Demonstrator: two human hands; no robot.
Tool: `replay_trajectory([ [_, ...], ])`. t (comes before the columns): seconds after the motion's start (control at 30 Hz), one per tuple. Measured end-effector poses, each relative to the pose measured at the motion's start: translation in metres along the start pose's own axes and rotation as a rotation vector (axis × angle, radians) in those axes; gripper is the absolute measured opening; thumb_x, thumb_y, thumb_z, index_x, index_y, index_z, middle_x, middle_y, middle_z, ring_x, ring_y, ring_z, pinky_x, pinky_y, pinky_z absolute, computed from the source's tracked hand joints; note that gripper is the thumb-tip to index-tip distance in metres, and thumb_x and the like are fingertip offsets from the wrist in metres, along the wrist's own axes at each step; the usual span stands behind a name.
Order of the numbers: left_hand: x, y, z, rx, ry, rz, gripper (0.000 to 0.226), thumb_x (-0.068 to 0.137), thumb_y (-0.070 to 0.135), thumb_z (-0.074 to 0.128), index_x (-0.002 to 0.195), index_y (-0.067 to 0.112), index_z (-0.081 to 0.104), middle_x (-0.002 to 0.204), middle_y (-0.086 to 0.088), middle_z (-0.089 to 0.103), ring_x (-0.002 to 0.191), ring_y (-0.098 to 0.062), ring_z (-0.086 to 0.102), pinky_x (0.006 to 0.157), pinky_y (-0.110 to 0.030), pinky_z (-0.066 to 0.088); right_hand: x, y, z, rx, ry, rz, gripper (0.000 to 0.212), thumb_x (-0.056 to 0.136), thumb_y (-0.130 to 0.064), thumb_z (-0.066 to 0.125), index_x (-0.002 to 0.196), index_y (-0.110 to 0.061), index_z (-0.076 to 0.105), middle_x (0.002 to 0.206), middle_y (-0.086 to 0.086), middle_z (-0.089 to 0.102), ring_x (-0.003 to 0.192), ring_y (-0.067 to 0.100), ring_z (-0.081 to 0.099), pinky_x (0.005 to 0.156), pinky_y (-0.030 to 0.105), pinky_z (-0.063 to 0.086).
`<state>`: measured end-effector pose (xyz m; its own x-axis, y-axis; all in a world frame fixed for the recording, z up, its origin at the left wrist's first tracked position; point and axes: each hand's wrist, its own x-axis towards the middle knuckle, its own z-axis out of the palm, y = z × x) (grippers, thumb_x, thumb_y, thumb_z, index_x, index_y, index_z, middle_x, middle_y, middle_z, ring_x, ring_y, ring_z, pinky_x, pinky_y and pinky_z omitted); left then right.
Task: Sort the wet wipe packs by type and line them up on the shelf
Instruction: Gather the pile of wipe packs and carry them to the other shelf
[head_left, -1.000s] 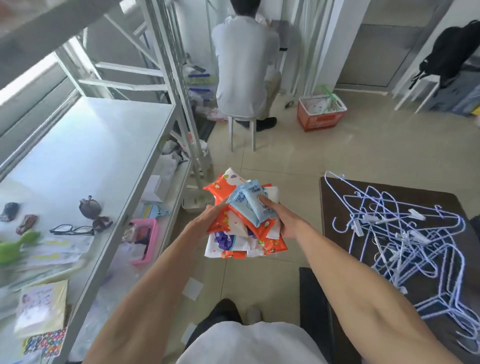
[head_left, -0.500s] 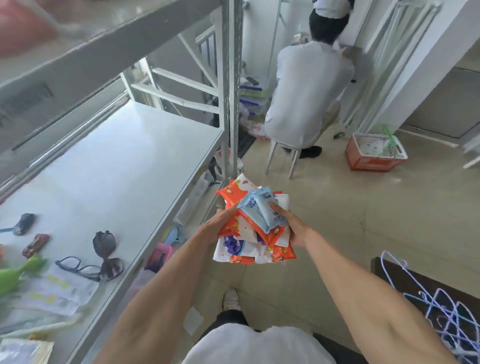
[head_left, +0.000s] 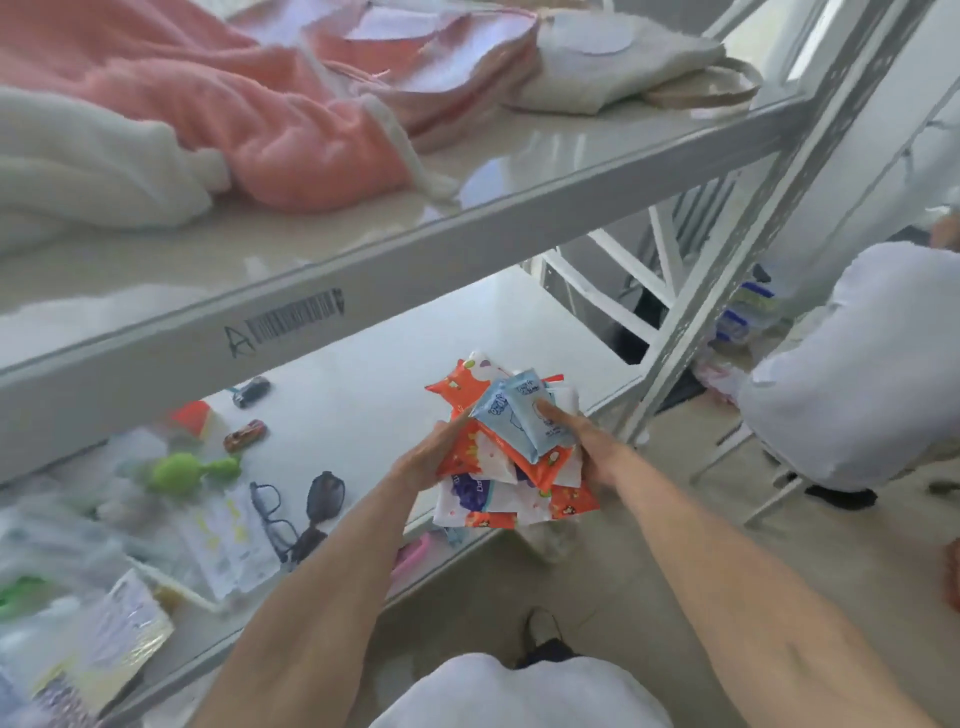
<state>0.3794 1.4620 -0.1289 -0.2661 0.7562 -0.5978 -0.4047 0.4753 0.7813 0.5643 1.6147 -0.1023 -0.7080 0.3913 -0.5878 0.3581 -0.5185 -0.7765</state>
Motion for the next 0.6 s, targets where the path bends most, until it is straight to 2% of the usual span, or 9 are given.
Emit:
replay_trajectory([
  [0.1,-0.001,0.004,-0.031,-0.076,0.137,0.046,0.089,0.056,0.072,0.080,0.120,0.011,0.065,0.111,-0.013,0.074,0.099,-0.028,0.072,0.084,-0.041,0.059,0.044,-0.028,0.025,-0.102,-0.119,0.016,0.060,0.092,-0.046,0.071,0.140,-0.010,0.060,0.135,0.028,0.064,0.113,0.042,0.063,0.106,0.062,0.045],
  [0.13,-0.005,0.006,-0.037,-0.096,0.181,0.064,0.089,0.057,0.072,0.079,0.120,0.011,0.065,0.111,-0.013,0.074,0.098,-0.028,0.072,0.085,-0.041,0.059,0.056,-0.035,0.034,-0.128,-0.163,0.017,0.061,0.093,-0.044,0.071,0.141,-0.009,0.058,0.135,0.028,0.062,0.114,0.043,0.062,0.106,0.064,0.044],
  [0.23,-0.019,0.013,-0.048,-0.188,0.305,0.099,0.068,0.070,0.069,0.076,0.111,0.015,0.065,0.102,-0.008,0.073,0.087,-0.021,0.071,0.072,-0.031,0.056,0.085,-0.052,0.058,-0.238,-0.267,0.006,0.071,0.087,-0.046,0.076,0.143,-0.008,0.054,0.132,0.025,0.066,0.108,0.040,0.065,0.101,0.062,0.049],
  [0.3,-0.021,0.014,-0.059,-0.250,0.367,0.116,0.063,0.071,0.065,0.074,0.111,0.018,0.066,0.101,-0.006,0.074,0.091,-0.021,0.070,0.076,-0.032,0.055,0.102,-0.060,0.072,-0.288,-0.320,0.016,0.066,0.089,-0.044,0.074,0.142,-0.011,0.054,0.133,0.026,0.064,0.111,0.042,0.065,0.103,0.064,0.047],
  [0.4,-0.018,0.011,-0.074,-0.298,0.493,0.120,0.079,0.065,0.069,0.075,0.120,0.013,0.067,0.105,-0.008,0.076,0.096,-0.025,0.072,0.082,-0.037,0.055,0.126,-0.064,0.087,-0.314,-0.373,0.029,0.058,0.093,-0.041,0.072,0.141,-0.014,0.056,0.133,0.027,0.064,0.113,0.042,0.065,0.105,0.064,0.047],
  [0.47,-0.009,0.001,-0.083,-0.309,0.632,0.062,0.098,0.056,0.076,0.072,0.124,0.006,0.066,0.102,-0.008,0.075,0.091,-0.024,0.072,0.076,-0.034,0.056,0.135,-0.064,0.097,-0.306,-0.385,0.036,0.060,0.087,-0.043,0.077,0.136,-0.013,0.060,0.128,0.026,0.068,0.109,0.041,0.068,0.103,0.063,0.050],
  [0.53,0.004,-0.012,-0.095,-0.297,0.756,0.029,0.106,0.049,0.086,0.068,0.117,0.004,0.068,0.098,-0.009,0.075,0.085,-0.024,0.072,0.073,-0.035,0.059,0.139,-0.063,0.102,-0.336,-0.336,-0.010,0.055,0.083,-0.045,0.081,0.126,-0.013,0.066,0.120,0.020,0.073,0.103,0.037,0.071,0.099,0.056,0.053],
  [0.6,0.005,-0.013,-0.101,-0.199,0.836,-0.013,0.094,0.055,0.089,0.066,0.103,0.008,0.071,0.100,-0.011,0.076,0.088,-0.027,0.073,0.082,-0.043,0.062,0.146,-0.064,0.100,-0.401,-0.269,-0.071,0.063,0.072,-0.056,0.085,0.120,-0.018,0.069,0.114,0.010,0.077,0.101,0.030,0.075,0.097,0.048,0.057],
])
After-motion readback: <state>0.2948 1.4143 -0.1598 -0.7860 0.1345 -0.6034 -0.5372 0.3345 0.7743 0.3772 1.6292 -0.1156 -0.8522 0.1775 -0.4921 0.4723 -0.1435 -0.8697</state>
